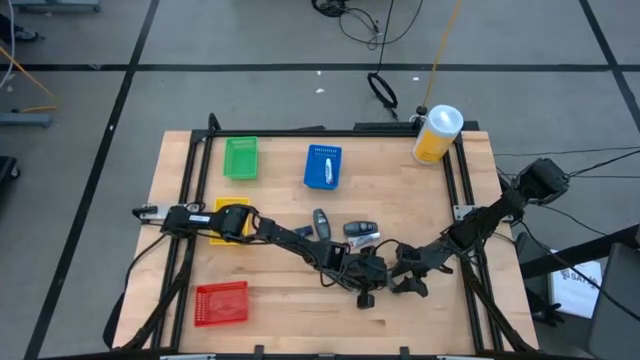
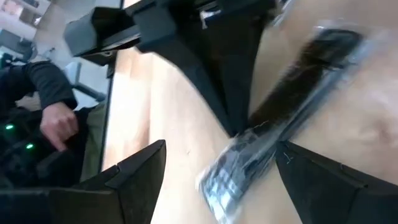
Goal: Pick & Place Travel size toiletries
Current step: Put the black comb in the red basket
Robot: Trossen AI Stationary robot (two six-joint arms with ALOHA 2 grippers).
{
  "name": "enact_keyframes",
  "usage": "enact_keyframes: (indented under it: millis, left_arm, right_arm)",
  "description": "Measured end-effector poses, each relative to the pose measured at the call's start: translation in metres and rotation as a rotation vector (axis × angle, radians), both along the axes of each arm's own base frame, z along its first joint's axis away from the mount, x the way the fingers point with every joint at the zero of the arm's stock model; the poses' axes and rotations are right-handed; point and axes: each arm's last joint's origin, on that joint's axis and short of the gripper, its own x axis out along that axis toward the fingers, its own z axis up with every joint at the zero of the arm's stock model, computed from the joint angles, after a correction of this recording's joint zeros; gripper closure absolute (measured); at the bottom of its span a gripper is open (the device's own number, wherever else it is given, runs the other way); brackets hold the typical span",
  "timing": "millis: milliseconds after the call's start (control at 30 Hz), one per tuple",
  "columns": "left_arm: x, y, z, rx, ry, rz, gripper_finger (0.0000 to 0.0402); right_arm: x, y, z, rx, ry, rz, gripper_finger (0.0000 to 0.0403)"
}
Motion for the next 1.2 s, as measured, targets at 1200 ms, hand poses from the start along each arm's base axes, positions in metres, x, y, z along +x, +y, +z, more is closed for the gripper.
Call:
enact_keyframes:
  millis: [1200]
  left_arm:
    - [0.001,-0.002,0.000,0.021,-0.022,0.038,0.0392]
  right_arm:
    - [-0.024,-0.008,0.006,0.035,0.251,-0.167,0.0152]
